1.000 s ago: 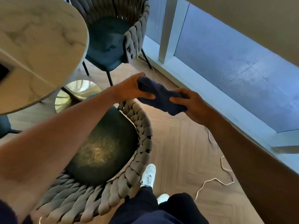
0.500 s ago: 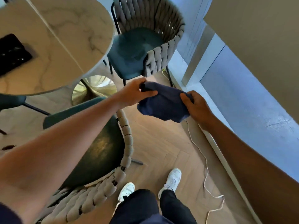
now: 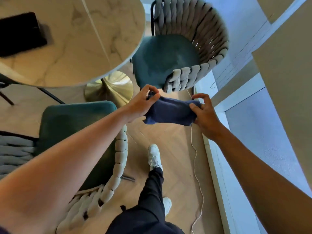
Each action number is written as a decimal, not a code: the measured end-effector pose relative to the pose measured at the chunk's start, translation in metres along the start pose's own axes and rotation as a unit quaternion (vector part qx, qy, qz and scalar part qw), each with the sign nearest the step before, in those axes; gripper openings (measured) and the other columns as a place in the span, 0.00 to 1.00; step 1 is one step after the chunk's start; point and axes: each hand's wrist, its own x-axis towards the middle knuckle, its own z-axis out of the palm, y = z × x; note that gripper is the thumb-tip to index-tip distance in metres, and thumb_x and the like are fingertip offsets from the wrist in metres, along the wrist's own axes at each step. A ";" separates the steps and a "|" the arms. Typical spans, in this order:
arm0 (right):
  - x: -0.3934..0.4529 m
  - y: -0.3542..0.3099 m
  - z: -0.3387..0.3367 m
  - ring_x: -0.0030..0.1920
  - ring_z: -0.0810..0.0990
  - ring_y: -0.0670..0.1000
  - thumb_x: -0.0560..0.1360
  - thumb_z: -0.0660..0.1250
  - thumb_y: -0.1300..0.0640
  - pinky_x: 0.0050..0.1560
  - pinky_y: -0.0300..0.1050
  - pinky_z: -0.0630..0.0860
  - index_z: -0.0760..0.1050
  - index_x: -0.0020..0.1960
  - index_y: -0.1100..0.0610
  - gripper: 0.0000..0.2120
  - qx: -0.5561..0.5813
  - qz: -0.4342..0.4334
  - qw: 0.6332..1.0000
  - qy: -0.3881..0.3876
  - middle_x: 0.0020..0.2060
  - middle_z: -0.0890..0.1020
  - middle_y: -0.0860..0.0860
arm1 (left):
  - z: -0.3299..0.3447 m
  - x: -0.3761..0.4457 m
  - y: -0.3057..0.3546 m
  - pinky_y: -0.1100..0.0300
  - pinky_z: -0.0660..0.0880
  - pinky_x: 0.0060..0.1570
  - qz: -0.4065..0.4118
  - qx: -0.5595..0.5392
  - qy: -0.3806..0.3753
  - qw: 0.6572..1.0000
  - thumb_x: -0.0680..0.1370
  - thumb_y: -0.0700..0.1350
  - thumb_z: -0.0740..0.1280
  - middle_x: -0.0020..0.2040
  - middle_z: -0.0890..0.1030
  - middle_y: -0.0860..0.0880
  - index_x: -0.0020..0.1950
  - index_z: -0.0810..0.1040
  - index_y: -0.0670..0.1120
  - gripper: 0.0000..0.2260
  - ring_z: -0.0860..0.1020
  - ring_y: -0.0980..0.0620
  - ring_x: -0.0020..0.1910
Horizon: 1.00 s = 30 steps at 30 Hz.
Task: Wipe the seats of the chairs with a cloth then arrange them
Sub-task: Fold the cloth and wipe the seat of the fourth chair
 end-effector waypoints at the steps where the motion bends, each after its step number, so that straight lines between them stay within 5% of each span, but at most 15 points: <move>1: 0.019 -0.002 -0.001 0.62 0.78 0.63 0.82 0.64 0.60 0.52 0.53 0.82 0.70 0.65 0.54 0.13 -0.014 0.012 1.000 -0.010 0.60 0.77 0.57 | -0.005 0.013 0.003 0.52 0.81 0.52 0.011 -0.006 -0.023 1.000 0.78 0.56 0.70 0.53 0.82 0.50 0.56 0.78 0.57 0.09 0.81 0.49 0.54; 4: 0.078 -0.013 -0.007 0.61 0.78 0.57 0.74 0.75 0.57 0.60 0.52 0.79 0.73 0.65 0.54 0.22 -0.140 0.012 0.987 -0.075 0.61 0.76 0.55 | -0.023 0.052 0.011 0.64 0.77 0.53 0.030 0.092 -0.078 0.992 0.69 0.52 0.81 0.55 0.80 0.56 0.62 0.79 0.53 0.24 0.80 0.57 0.54; 6: 0.115 -0.025 -0.008 0.59 0.76 0.55 0.70 0.79 0.55 0.60 0.51 0.78 0.74 0.66 0.53 0.27 -0.323 -0.038 0.938 -0.119 0.61 0.76 0.55 | -0.034 0.082 0.010 0.62 0.75 0.55 0.052 0.246 -0.069 0.965 0.64 0.56 0.82 0.57 0.79 0.53 0.66 0.78 0.55 0.32 0.78 0.55 0.54; 9: 0.161 -0.046 -0.004 0.54 0.76 0.56 0.72 0.77 0.52 0.55 0.45 0.71 0.80 0.63 0.55 0.21 -0.492 -0.116 0.850 -0.152 0.53 0.76 0.57 | -0.044 0.118 0.014 0.60 0.70 0.51 0.087 0.352 -0.049 0.931 0.69 0.54 0.79 0.54 0.77 0.46 0.63 0.81 0.52 0.25 0.77 0.47 0.52; 13: 0.205 -0.069 -0.012 0.56 0.74 0.59 0.77 0.71 0.52 0.57 0.51 0.71 0.82 0.58 0.57 0.13 -0.545 -0.154 0.810 -0.154 0.53 0.73 0.57 | -0.063 0.146 0.034 0.64 0.67 0.53 0.138 0.346 0.007 0.928 0.74 0.48 0.76 0.54 0.72 0.45 0.55 0.84 0.45 0.12 0.73 0.51 0.51; 15: 0.227 -0.078 -0.020 0.64 0.72 0.60 0.78 0.71 0.54 0.64 0.50 0.66 0.82 0.58 0.59 0.12 -0.525 -0.156 0.824 -0.145 0.62 0.76 0.58 | -0.072 0.164 0.041 0.58 0.67 0.66 0.125 0.340 0.006 0.932 0.75 0.49 0.75 0.68 0.71 0.42 0.53 0.84 0.45 0.11 0.72 0.47 0.65; 17: 0.247 -0.087 -0.024 0.69 0.71 0.56 0.79 0.70 0.57 0.66 0.43 0.64 0.81 0.59 0.63 0.12 -0.435 -0.134 0.878 -0.148 0.68 0.75 0.57 | -0.078 0.185 0.049 0.56 0.60 0.72 0.115 0.341 -0.006 0.933 0.77 0.50 0.73 0.76 0.67 0.44 0.52 0.82 0.44 0.11 0.65 0.44 0.76; 18: 0.256 -0.090 -0.026 0.67 0.73 0.54 0.80 0.69 0.59 0.65 0.43 0.66 0.80 0.60 0.62 0.12 -0.375 -0.115 0.908 -0.150 0.67 0.76 0.57 | -0.080 0.196 0.052 0.56 0.62 0.70 0.125 0.340 -0.009 0.932 0.78 0.51 0.72 0.74 0.72 0.45 0.51 0.81 0.44 0.11 0.67 0.44 0.75; 20: 0.273 -0.093 -0.031 0.56 0.79 0.51 0.80 0.68 0.60 0.58 0.45 0.76 0.79 0.61 0.58 0.10 -0.277 -0.087 0.946 -0.145 0.57 0.82 0.55 | -0.083 0.214 0.060 0.59 0.72 0.52 0.138 0.334 0.001 0.932 0.78 0.53 0.71 0.54 0.83 0.50 0.51 0.79 0.46 0.11 0.80 0.47 0.56; 23: 0.304 -0.090 -0.040 0.49 0.82 0.52 0.80 0.68 0.61 0.53 0.50 0.81 0.78 0.59 0.57 0.08 -0.255 -0.099 0.954 -0.123 0.49 0.83 0.53 | -0.086 0.244 0.068 0.63 0.66 0.35 0.132 0.337 0.002 0.932 0.78 0.52 0.71 0.38 0.79 0.55 0.53 0.77 0.48 0.09 0.75 0.57 0.34; 30: 0.399 -0.068 -0.065 0.55 0.84 0.55 0.79 0.67 0.66 0.48 0.53 0.85 0.79 0.59 0.49 0.15 -0.192 -0.043 0.976 -0.090 0.55 0.81 0.49 | -0.063 0.354 0.062 0.52 0.75 0.46 0.076 0.346 -0.024 0.935 0.77 0.46 0.73 0.48 0.81 0.51 0.57 0.77 0.49 0.11 0.78 0.48 0.45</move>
